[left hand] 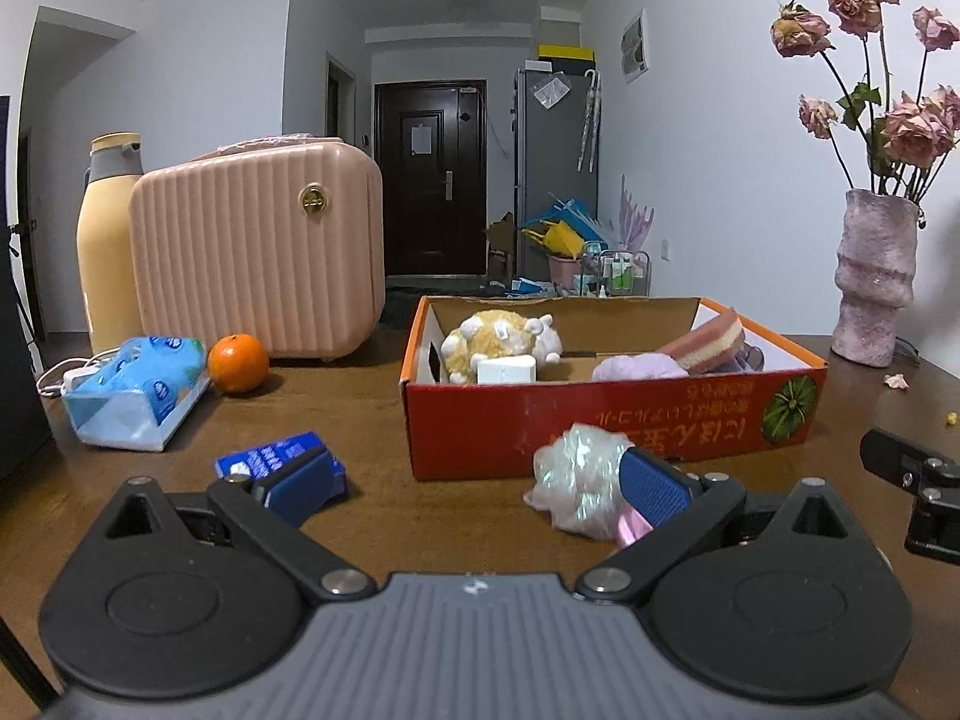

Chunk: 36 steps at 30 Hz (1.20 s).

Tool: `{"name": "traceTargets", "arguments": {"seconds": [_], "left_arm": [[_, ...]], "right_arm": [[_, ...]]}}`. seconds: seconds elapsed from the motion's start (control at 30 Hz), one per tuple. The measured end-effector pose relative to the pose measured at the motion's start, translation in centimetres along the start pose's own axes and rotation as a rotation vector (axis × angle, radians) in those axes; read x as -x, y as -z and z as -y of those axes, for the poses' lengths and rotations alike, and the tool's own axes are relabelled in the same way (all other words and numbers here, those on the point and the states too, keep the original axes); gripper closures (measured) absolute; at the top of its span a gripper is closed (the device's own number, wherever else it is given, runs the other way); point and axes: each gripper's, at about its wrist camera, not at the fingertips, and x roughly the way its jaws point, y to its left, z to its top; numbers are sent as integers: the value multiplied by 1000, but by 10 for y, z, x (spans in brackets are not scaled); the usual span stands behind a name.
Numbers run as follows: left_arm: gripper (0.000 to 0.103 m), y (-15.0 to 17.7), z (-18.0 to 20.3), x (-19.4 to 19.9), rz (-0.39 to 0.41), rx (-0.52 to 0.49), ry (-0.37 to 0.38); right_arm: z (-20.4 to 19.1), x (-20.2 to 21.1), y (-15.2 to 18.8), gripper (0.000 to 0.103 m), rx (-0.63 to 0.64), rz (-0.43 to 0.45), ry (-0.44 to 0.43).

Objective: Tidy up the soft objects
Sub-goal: 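Raise both grippers out of the box and back toward the table items, then close the right gripper on the white round sponge while the left gripper moves toward the pink scrunchie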

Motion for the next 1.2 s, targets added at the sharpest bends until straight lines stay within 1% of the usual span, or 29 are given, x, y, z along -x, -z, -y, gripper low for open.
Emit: {"name": "traceTargets", "arguments": {"seconds": [0.3, 0.43, 0.57, 0.73, 0.83, 0.93, 1.0, 1.1, 1.2], "left_arm": [[0, 11, -6, 28, -30, -3, 20], [0, 15, -10, 40, -43, -10, 51], [0, 15, -13, 46, -48, -14, 76], [0, 12, -19, 45, -61, 10, 95], [0, 11, -24, 45, -64, 15, 110], [0, 12, -30, 45, -65, 10, 110], [0, 12, -35, 43, -71, 12, 109], [0, 12, -40, 41, -77, 13, 104], [0, 12, -44, 39, -83, 13, 100]], "right_arm": [[-5, 31, 8, 0, -29, -34, -5], [-8, 40, 12, 0, -44, -52, -7], [-12, 45, 14, 0, -60, -63, -8], [-10, 47, 16, 0, -114, -47, -37], [-15, 38, 17, 0, -90, -89, 3], [-21, 25, 17, 0, -69, -152, 5], [-24, 17, 17, 0, -74, -184, -10], [-26, 4, 18, 3, -94, -229, -25], [-28, -9, 19, 10, -104, -277, -26]]}}
